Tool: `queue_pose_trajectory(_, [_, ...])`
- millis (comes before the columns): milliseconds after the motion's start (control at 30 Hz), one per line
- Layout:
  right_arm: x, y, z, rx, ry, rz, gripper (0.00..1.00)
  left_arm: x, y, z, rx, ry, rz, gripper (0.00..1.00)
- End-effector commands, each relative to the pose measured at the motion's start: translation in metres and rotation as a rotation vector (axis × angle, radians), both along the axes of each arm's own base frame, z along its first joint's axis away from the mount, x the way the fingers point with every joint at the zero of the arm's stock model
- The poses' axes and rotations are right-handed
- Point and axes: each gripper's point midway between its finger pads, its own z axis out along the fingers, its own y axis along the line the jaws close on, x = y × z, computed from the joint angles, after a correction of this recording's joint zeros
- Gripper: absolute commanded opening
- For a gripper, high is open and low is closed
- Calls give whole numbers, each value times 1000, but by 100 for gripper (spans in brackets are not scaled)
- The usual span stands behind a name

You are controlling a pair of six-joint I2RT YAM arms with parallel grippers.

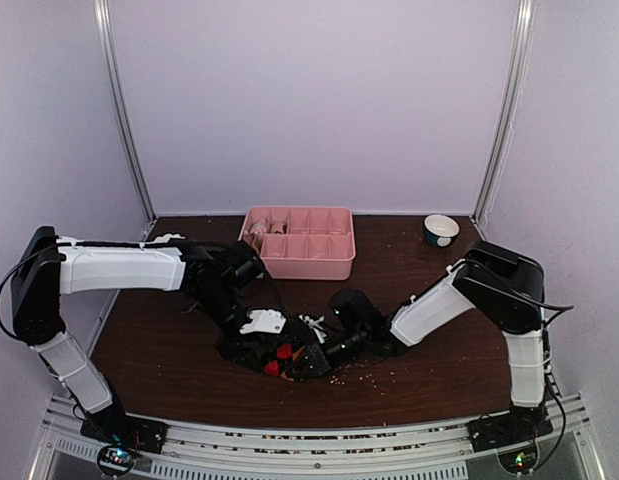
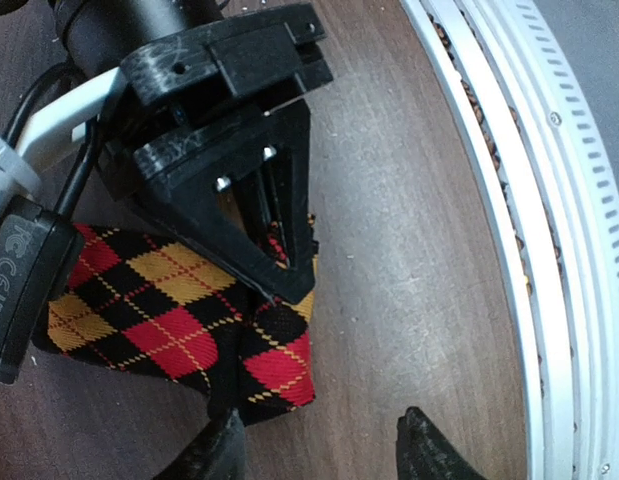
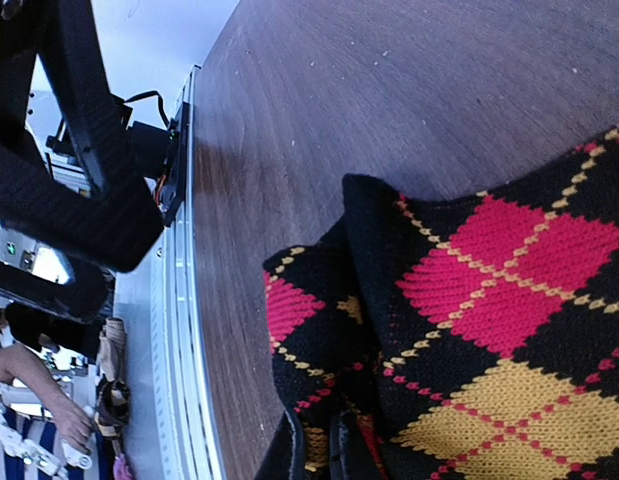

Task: Roll the socks
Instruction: Roll the sock at the center of the board.

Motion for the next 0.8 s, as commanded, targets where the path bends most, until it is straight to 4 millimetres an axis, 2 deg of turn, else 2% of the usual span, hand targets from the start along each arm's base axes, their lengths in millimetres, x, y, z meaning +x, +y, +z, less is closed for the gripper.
queue_pose_trajectory(0, [-25,-74,-111,-411,243,-151,0,7,-10,-10,-39,-50,-14,51])
queue_pose_trajectory(200, [-24,-72,-106,-364,284,-162,0,9,-17,-39,44,-74,-43,38])
queue_pose_trajectory(333, [-23,-74,-105,-372,278,-163,0,15,-23,-44,61,-70,-26,37])
queue_pose_trajectory(500, [-23,-74,-106,-376,274,-161,0,24,-21,-57,115,-103,5,33])
queue_pose_trajectory(600, [-24,-75,-107,-376,273,-158,0,28,-21,-57,123,-115,23,34])
queue_pose_trajectory(700, [-26,-77,-108,-384,275,-152,0,25,-21,-55,114,-119,8,42])
queue_pose_trajectory(767, [-26,-78,-109,-391,272,-149,0,24,-21,-58,130,-132,-10,40])
